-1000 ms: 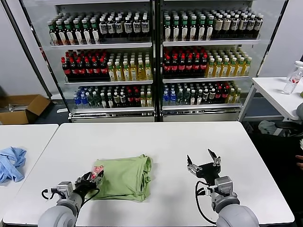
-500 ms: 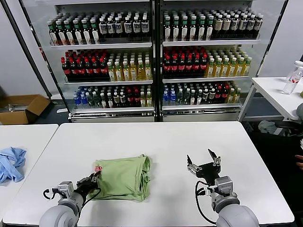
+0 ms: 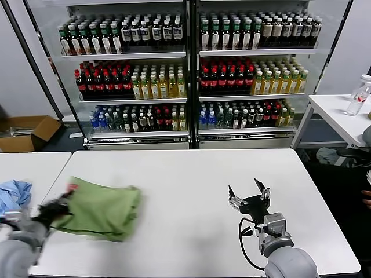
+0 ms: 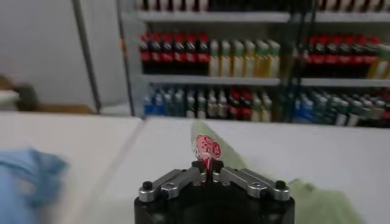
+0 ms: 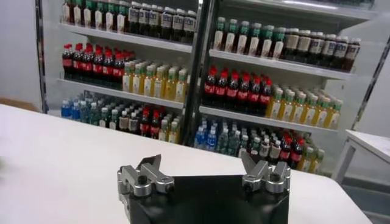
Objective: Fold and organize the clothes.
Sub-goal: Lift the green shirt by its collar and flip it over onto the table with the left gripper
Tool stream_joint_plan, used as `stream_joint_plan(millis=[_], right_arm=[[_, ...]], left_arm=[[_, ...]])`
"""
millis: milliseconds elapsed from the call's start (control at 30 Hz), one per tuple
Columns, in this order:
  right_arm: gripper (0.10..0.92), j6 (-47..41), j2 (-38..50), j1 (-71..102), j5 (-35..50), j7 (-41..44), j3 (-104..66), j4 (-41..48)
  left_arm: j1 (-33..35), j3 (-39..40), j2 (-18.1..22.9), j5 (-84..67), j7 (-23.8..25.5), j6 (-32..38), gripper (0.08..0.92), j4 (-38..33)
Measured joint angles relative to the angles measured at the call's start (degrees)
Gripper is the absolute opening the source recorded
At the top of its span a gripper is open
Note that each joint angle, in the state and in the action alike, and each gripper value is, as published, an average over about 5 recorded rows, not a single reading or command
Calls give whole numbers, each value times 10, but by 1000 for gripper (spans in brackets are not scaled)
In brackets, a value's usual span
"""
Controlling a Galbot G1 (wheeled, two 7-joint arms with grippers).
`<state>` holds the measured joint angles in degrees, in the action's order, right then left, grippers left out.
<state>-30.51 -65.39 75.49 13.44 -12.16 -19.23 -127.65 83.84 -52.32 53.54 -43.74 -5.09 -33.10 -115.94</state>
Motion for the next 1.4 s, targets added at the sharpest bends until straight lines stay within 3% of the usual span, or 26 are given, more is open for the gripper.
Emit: stream_joint_plan(millis=[167, 300, 700, 1067, 1167, 1400], right_arm=[[823, 3, 0, 4, -2, 0, -5, -3], [822, 3, 4, 11, -3, 0, -11, -8], [822, 3, 6, 27, -6, -1, -18, -12], [823, 2, 7, 30, -7, -2, -24, -13], [823, 2, 6, 29, -8, -2, -24, -14], [823, 1, 3, 27, -8, -2, -26, -13]], left_arm=[[9, -39, -25, -25, -5, -1, 102, -32], [7, -14, -7, -20, -9, -1, 102, -71], [-26, 242, 142, 85, -2, 0, 102, -120], [-97, 346, 249, 114, -48, 1, 105, -81], [-115, 364, 268, 115, -57, 3, 151, -67], [-129, 395, 282, 127, -53, 18, 349, -58]])
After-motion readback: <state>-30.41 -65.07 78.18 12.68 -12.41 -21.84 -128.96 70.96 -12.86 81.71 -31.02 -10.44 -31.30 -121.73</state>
